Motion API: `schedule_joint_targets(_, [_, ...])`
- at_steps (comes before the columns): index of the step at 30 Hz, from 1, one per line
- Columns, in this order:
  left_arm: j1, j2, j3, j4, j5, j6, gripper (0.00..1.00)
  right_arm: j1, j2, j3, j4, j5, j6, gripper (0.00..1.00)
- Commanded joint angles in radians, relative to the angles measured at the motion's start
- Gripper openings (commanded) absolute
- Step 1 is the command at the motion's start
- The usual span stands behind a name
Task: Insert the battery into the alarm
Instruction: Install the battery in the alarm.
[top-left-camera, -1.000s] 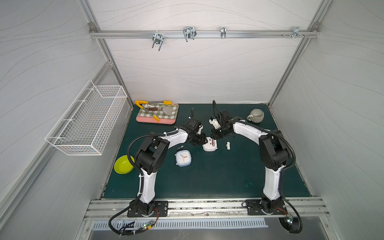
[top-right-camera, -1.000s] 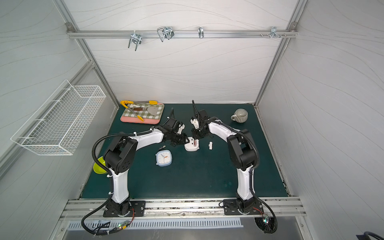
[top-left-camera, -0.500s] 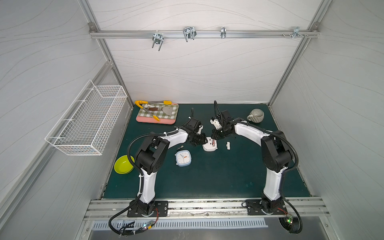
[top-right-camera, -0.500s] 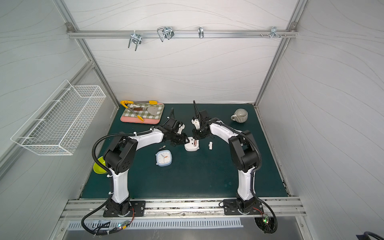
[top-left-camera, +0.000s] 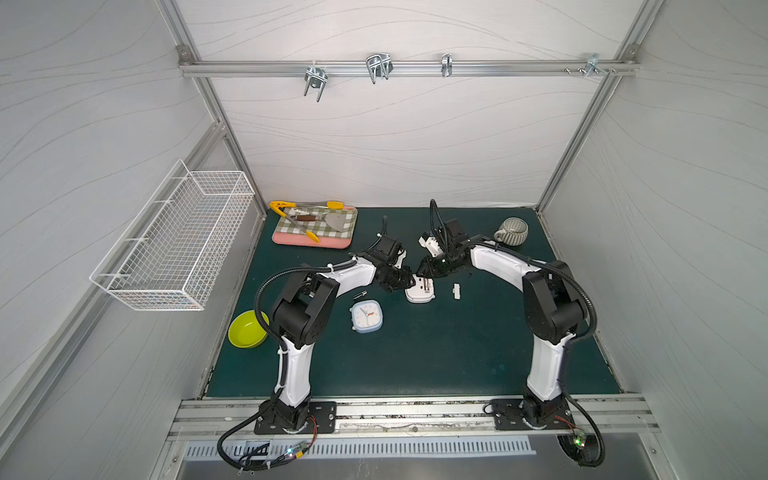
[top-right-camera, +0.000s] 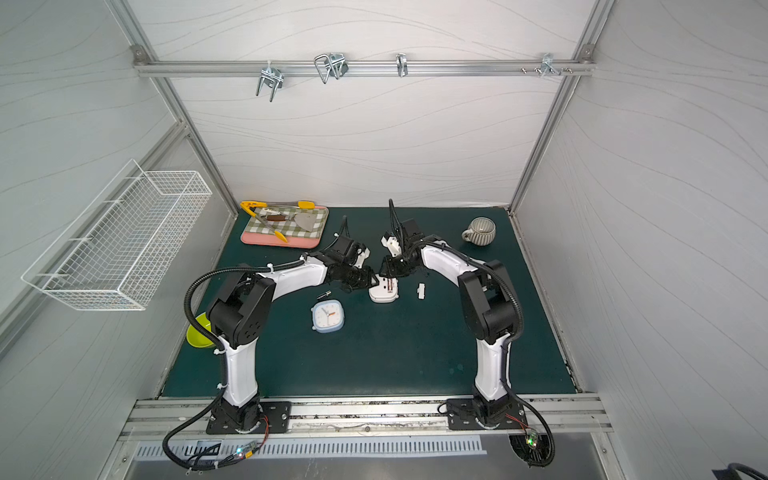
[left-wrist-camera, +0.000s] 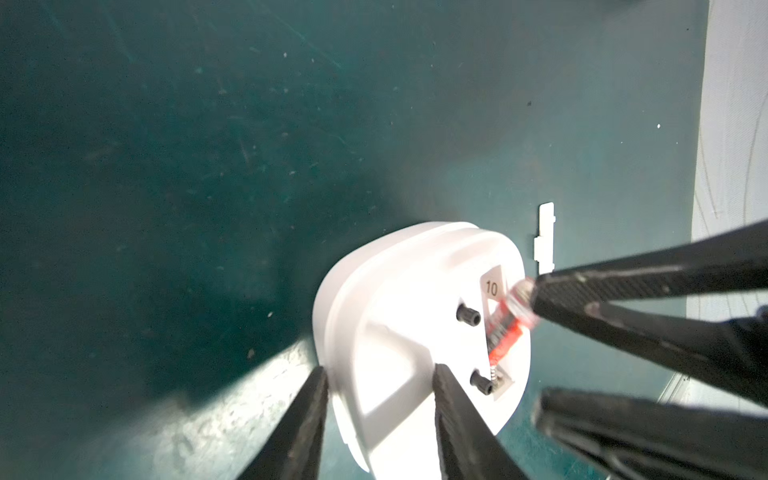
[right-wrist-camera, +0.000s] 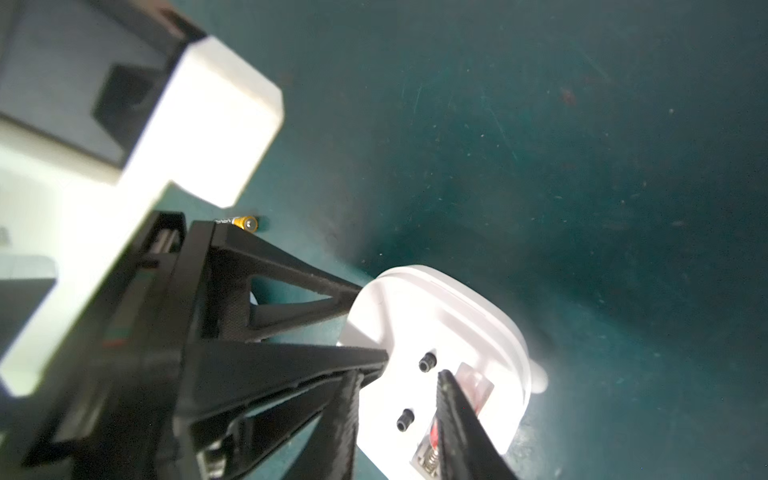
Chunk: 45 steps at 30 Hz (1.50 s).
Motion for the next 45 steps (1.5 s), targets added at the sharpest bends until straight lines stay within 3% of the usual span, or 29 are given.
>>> schedule_joint_targets(1, [-0.003, 0.051, 0.008, -0.063, -0.024, 0.021, 0.43, -0.009, -0.017, -0.016, 0.023, 0.007, 0.007, 0.38])
schedule_joint_targets(6, [-0.003, 0.053, 0.010, -0.063, -0.021, 0.022, 0.43, -0.025, -0.053, -0.060, 0.066, 0.029, 0.038, 0.42])
schedule_joint_targets(12, [-0.003, 0.051, 0.010, -0.063, -0.020, 0.021, 0.43, -0.025, -0.023, -0.022, -0.012, 0.069, 0.021, 0.26])
schedule_joint_targets(20, [-0.003, 0.053, 0.011, -0.064, -0.019, 0.022, 0.43, -0.019, 0.022, 0.020, -0.048, 0.069, 0.008, 0.15])
schedule_joint_targets(45, [-0.003, 0.057, 0.010, -0.067, -0.022, 0.002, 0.43, 0.008, 0.066, -0.032, -0.102, 0.084, -0.019, 0.05])
